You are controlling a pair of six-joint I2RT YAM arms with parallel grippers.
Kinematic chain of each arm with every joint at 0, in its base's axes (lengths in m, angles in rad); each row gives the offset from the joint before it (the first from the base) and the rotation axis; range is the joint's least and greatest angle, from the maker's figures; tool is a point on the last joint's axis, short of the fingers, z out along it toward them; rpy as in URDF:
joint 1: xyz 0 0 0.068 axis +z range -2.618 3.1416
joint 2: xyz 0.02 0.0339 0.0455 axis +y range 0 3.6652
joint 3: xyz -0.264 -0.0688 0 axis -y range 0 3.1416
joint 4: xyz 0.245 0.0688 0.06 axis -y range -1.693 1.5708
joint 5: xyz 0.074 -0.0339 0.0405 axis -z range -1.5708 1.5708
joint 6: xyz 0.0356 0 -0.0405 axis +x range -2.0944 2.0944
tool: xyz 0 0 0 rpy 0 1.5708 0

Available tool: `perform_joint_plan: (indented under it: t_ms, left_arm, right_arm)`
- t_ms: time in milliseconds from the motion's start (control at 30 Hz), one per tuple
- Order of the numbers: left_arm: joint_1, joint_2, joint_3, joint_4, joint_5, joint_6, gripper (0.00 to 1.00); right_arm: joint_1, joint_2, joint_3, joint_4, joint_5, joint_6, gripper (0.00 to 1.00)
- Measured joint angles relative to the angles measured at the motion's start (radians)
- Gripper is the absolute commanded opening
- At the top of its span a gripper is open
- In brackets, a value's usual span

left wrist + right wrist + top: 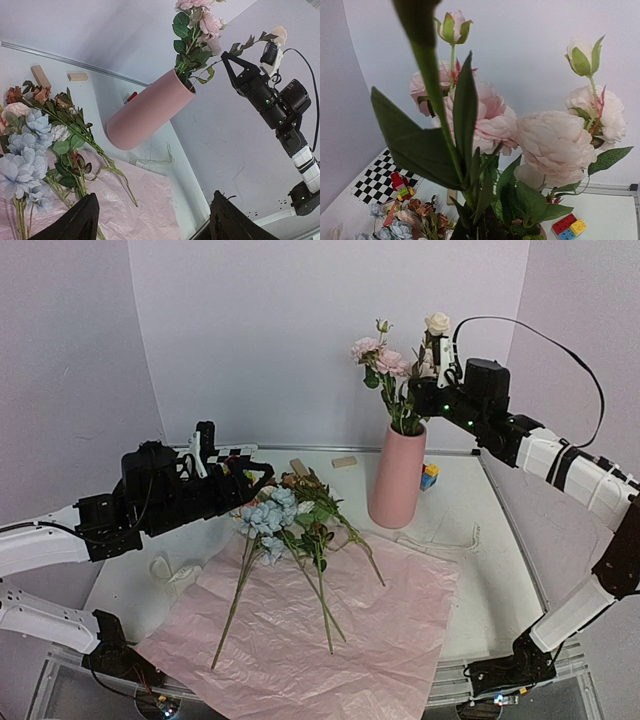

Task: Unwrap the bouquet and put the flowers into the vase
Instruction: Insert the fake flower into the vase.

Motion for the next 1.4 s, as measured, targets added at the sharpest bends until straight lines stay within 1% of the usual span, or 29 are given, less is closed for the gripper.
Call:
perform_joint_plan:
  t_ms: [200, 533, 633, 700, 1000, 1267, 1400]
  left_arm:
    - [0.000, -0.002, -0.014, -0.008, 0.002, -0.007, 0.77]
    - [0.000, -0.002, -0.015, -0.019, 0.006, -0.007, 0.77]
    - [0.000, -0.001, -0.015, -0.020, 0.006, -0.006, 0.77]
    - [0.000, -0.001, -0.015, -0.020, 0.006, -0.006, 0.77]
    - [0.000, 0.034, -0.015, -0.020, 0.008, -0.003, 0.77]
    - [0.000, 0.055, -0.014, -0.024, 0.009, -0.002, 0.77]
    - [0.000, 0.055, -0.014, -0.024, 0.009, 0.003, 0.77]
  right_arm:
    - [0.000, 0.012, 0.028, -0.042, -0.083, -0.001, 0.00]
    - [0.000, 0.047, 0.077, -0.110, -0.141, -0.005, 0.00]
    - [0.001, 0.046, 0.078, -0.113, -0.133, -0.002, 0.00]
    - [0.005, 0.047, 0.078, -0.113, -0.112, 0.001, 0.00]
    - [0.081, 0.045, 0.097, -0.150, 0.120, 0.036, 0.00]
    - [0.091, 0.048, 0.217, -0.172, 0.257, 0.096, 0.00]
    - [0.107, 0.051, 0.271, -0.169, 0.292, 0.107, 0.00]
